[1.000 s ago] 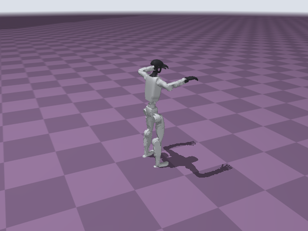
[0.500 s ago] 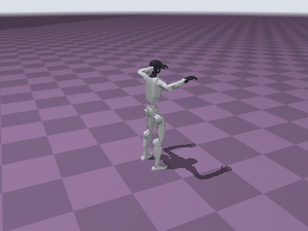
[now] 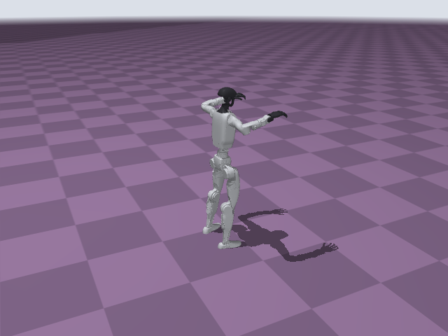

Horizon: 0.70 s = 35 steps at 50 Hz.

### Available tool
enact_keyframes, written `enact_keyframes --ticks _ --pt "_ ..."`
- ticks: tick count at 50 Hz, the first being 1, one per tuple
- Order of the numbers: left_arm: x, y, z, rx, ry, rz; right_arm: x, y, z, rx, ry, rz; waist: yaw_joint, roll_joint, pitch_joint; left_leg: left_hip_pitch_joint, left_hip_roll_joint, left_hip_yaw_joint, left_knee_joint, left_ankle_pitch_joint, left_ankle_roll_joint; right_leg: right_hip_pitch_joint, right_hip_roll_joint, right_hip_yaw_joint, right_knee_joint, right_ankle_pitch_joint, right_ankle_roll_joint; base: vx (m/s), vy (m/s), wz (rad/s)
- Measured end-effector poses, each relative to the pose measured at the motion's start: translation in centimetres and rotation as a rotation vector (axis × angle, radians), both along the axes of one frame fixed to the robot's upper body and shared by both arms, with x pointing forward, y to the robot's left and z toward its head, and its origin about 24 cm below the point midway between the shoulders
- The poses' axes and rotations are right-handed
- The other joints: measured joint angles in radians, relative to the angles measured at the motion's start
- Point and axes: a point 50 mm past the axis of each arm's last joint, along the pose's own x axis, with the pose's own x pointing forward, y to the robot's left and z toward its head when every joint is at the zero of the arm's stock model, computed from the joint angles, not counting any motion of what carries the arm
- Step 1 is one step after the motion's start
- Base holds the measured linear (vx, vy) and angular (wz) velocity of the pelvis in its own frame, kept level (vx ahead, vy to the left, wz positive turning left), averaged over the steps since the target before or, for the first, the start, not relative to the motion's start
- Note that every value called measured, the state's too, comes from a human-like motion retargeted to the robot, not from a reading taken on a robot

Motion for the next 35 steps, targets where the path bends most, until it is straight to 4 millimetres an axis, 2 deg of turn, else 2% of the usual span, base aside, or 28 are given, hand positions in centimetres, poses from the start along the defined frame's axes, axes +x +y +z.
enact_keyframes --ticks 15,25,35 --pt "-0.23 0.3 0.09 -0.002 -0.016 0.017 -0.26 -0.08 0.13 -0.019 0.005 -0.015 -0.014 0.002 0.043 0.003 0.002 0.012 -0.007 0.003 0.003 -0.005 0.004 0.008 -0.003 0.004 -0.004 0.0 0.0 0.0" --pt "-0.32 0.76 -0.07 -0.019 -0.009 0.033 -0.07 0.32 0.31 -0.025 0.003 0.0 -0.014 0.01 0.02 0.004 0.003 0.016 0.005 -0.005 0.0 0.0 0.002 0.009 -0.003 -0.002 -0.001 0.01 0.0 0.0" --pt "-0.41 0.45 0.01 -0.017 -0.007 0.014 0.18 0.61 0.42 -0.016 -0.007 0.02 -0.021 0.011 -0.031 0.002 0.001 0.001 0.015 -0.011 -0.003 0.015 -0.001 -0.009 -0.007 -0.01 0.001 0.03 0.0 0.04"
